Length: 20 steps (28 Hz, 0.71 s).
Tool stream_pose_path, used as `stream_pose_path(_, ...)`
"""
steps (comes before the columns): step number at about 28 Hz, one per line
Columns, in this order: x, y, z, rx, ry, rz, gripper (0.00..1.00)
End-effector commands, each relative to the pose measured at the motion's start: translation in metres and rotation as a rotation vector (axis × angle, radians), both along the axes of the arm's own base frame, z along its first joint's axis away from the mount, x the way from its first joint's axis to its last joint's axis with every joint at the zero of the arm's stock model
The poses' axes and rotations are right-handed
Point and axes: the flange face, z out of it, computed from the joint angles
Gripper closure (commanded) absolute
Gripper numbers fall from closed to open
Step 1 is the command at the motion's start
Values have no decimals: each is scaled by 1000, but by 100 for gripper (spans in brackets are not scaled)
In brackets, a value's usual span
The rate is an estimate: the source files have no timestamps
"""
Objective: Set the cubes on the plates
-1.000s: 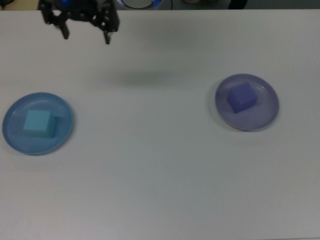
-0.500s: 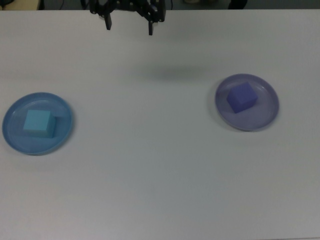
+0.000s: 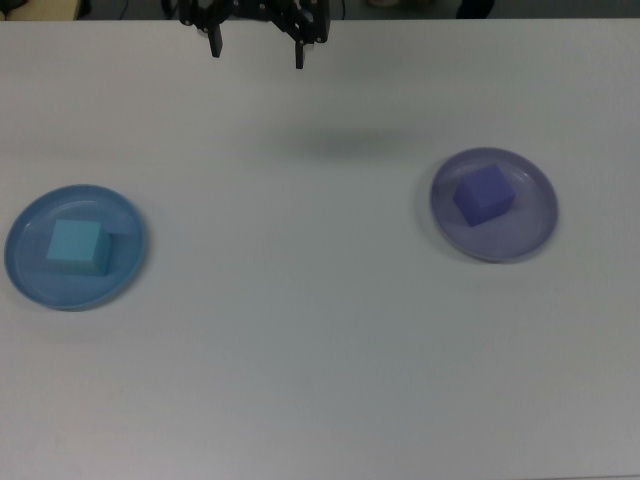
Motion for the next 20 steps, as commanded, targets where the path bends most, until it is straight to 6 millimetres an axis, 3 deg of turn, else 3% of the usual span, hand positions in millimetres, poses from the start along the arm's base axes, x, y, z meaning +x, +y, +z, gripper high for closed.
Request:
stream_pose_path(1, -8, -6, 4, -15, 2, -7, 0)
stream_pose_path(20, -6, -8, 7, -10, -10, -12, 0)
